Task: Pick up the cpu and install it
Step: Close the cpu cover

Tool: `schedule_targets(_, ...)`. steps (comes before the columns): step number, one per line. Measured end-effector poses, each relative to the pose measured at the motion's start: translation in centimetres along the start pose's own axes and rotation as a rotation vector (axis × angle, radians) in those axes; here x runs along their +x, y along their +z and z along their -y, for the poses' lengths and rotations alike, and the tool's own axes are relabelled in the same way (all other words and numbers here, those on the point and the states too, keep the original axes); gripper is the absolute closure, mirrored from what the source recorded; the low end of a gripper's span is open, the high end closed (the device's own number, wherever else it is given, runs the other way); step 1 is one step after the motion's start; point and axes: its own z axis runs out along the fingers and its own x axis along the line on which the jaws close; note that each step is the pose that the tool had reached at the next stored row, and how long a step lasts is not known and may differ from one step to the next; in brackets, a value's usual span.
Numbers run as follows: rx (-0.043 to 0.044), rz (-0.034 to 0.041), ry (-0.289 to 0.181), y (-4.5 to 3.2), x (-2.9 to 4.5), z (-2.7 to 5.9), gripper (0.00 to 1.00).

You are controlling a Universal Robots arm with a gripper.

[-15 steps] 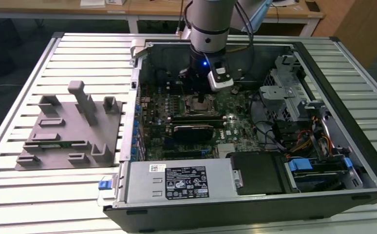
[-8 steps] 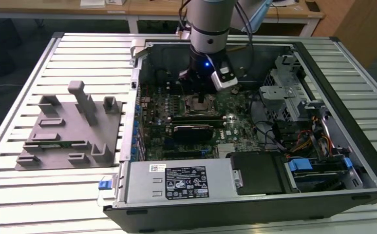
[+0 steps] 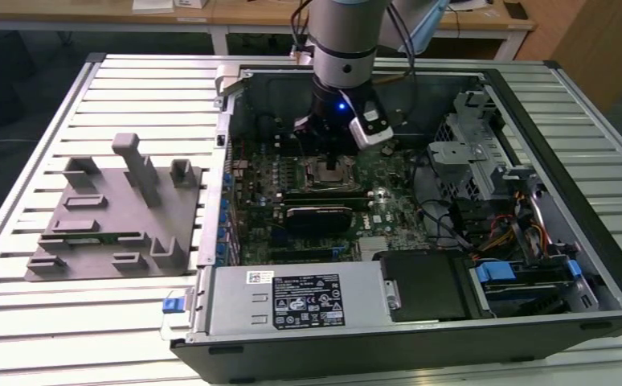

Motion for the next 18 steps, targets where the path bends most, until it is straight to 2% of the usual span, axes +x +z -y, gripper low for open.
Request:
schedule_targets(7, 0.0004, 0.0012, 0.000, 0.12, 1.03, 0.07, 0.89)
schedule_targets(18, 0.0003, 0.0012, 0.000, 0.82, 2.60, 0.19, 0.89)
